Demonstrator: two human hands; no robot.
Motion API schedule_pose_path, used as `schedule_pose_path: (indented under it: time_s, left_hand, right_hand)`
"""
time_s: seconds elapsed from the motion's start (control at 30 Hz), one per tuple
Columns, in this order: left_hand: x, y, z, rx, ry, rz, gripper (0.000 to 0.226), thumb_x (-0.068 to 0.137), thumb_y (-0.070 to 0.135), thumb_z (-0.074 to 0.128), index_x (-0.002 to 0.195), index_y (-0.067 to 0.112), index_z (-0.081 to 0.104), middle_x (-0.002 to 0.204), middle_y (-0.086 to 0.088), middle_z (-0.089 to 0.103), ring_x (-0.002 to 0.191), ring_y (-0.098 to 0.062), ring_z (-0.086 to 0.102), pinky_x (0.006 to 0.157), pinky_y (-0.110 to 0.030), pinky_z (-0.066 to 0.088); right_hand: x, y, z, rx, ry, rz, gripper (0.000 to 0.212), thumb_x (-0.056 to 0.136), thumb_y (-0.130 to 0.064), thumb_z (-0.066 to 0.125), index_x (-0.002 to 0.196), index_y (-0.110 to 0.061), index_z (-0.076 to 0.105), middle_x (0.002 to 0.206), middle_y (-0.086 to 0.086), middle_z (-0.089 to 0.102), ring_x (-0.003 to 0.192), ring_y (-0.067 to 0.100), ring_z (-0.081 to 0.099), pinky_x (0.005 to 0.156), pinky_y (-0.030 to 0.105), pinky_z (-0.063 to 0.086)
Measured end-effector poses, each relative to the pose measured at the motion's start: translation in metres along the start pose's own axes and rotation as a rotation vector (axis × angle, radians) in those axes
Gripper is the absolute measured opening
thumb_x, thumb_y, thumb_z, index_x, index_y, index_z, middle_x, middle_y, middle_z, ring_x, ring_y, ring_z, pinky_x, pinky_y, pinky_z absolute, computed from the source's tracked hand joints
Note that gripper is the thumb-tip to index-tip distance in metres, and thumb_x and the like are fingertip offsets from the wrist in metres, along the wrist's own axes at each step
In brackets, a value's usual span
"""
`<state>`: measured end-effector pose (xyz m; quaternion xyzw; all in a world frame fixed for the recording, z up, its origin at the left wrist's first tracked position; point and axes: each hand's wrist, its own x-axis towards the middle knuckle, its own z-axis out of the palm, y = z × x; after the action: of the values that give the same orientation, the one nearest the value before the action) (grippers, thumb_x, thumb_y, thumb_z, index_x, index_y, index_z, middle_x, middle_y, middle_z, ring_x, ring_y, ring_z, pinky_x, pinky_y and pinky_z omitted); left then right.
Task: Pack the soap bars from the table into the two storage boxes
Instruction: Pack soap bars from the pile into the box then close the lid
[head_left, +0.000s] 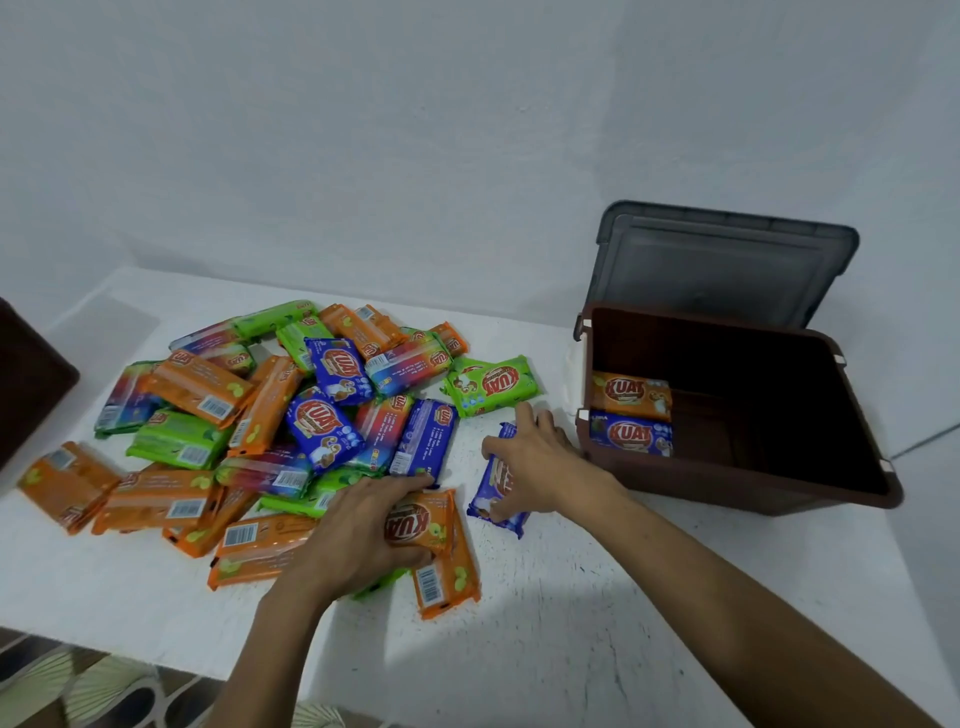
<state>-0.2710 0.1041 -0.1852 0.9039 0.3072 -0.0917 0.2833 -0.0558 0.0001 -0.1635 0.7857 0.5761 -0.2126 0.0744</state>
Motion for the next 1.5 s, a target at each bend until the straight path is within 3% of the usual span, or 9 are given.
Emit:
schedule_pose_path:
  time_s: [0.27, 0.4, 0.53, 0.73, 0.93, 1.07, 1.27, 1.37, 1.5]
  left_hand:
    - [0.008, 0.001, 0.001, -0.083, 0.032, -0.010, 0.080, 0.076, 0.050, 0.074, 0.141, 0.049, 0.028, 0.133, 0.013, 0.033, 0.117, -0.006, 0.037, 0.096, -0.027, 0.044]
    - [0.009, 0.003, -0.011, -0.278, 0.070, -0.033, 0.077, 0.076, 0.041, 0.077, 0.136, 0.050, 0.029, 0.123, 0.014, 0.036, 0.114, -0.009, 0.047, 0.083, -0.022, 0.047]
    - [0.007, 0.016, -0.024, -0.815, 0.120, -0.042, 0.063, 0.079, 0.028, 0.074, 0.127, 0.054, 0.042, 0.120, 0.012, 0.051, 0.097, -0.015, 0.066, 0.069, -0.032, 0.059]
    - [0.021, 0.047, -0.045, -1.047, 0.401, 0.035, 0.040, 0.080, 0.021, 0.073, 0.117, 0.028, 0.060, 0.106, -0.001, 0.071, 0.094, -0.018, 0.070, 0.075, -0.038, 0.060]
    - [0.053, 0.093, -0.067, -1.237, 0.515, 0.089, 0.036, 0.083, 0.017, 0.073, 0.117, 0.024, 0.063, 0.111, -0.008, 0.069, 0.096, -0.025, 0.070, 0.081, -0.044, 0.058]
    - [0.072, 0.130, -0.071, -1.373, 0.498, 0.094, 0.035, 0.089, 0.017, 0.066, 0.122, 0.026, 0.062, 0.105, -0.003, 0.069, 0.089, -0.017, 0.070, 0.074, -0.033, 0.060]
    - [0.103, 0.164, -0.056, -1.451, 0.490, 0.030, 0.022, 0.093, 0.021, 0.062, 0.115, 0.018, 0.062, 0.103, -0.009, 0.068, 0.086, -0.016, 0.068, 0.064, -0.031, 0.056]
    - [0.115, 0.178, -0.047, -1.541, 0.474, -0.010, 0.015, 0.093, 0.018, 0.061, 0.109, 0.016, 0.059, 0.099, -0.006, 0.068, 0.080, -0.012, 0.069, 0.057, -0.024, 0.054]
    - [0.125, 0.188, -0.038, -1.597, 0.421, -0.035, 0.017, 0.093, 0.019, 0.062, 0.109, 0.016, 0.058, 0.103, -0.008, 0.068, 0.087, -0.015, 0.070, 0.063, -0.027, 0.058]
  right_hand:
    - [-0.016, -0.021, -0.003, -0.057, 0.133, -0.084, 0.052, 0.085, -0.024, 0.071, 0.127, -0.021, 0.042, 0.124, 0.014, 0.046, 0.112, 0.030, 0.046, 0.082, 0.040, 0.047]
    - [-0.041, -0.024, -0.016, 0.185, 0.236, -0.094, 0.039, 0.092, -0.024, 0.063, 0.122, -0.024, 0.039, 0.117, 0.006, 0.048, 0.109, 0.023, 0.044, 0.072, 0.032, 0.039]
    - [-0.076, -0.017, -0.047, 0.425, 0.349, -0.069, 0.024, 0.091, -0.040, 0.062, 0.100, -0.030, 0.043, 0.099, -0.006, 0.056, 0.092, 0.014, 0.053, 0.070, 0.033, 0.049]
    - [-0.095, 0.031, -0.087, 0.893, 0.481, 0.056, 0.026, 0.084, -0.037, 0.069, 0.106, -0.038, 0.055, 0.101, -0.018, 0.062, 0.081, -0.002, 0.067, 0.054, 0.011, 0.052]
    - [-0.091, 0.093, -0.090, 1.243, 0.593, 0.142, 0.031, 0.085, -0.014, 0.072, 0.109, -0.019, 0.053, 0.102, 0.002, 0.070, 0.086, 0.016, 0.071, 0.060, 0.026, 0.056]
    - [-0.092, 0.118, -0.084, 1.344, 0.585, 0.197, 0.064, 0.085, -0.004, 0.070, 0.134, -0.035, 0.042, 0.114, -0.001, 0.060, 0.093, 0.017, 0.069, 0.057, 0.031, 0.058]
    - [-0.085, 0.147, -0.057, 1.329, 0.535, 0.338, 0.039, 0.089, -0.007, 0.065, 0.122, -0.024, 0.053, 0.124, 0.008, 0.053, 0.098, 0.025, 0.067, 0.063, 0.044, 0.062]
    - [-0.078, 0.154, -0.048, 1.320, 0.483, 0.423, 0.028, 0.089, -0.011, 0.068, 0.110, -0.020, 0.052, 0.119, 0.012, 0.055, 0.096, 0.026, 0.067, 0.061, 0.042, 0.061]
    - [-0.067, 0.157, -0.044, 1.301, 0.339, 0.492, 0.028, 0.088, -0.011, 0.068, 0.108, -0.017, 0.050, 0.120, 0.009, 0.052, 0.102, 0.028, 0.063, 0.060, 0.038, 0.061]
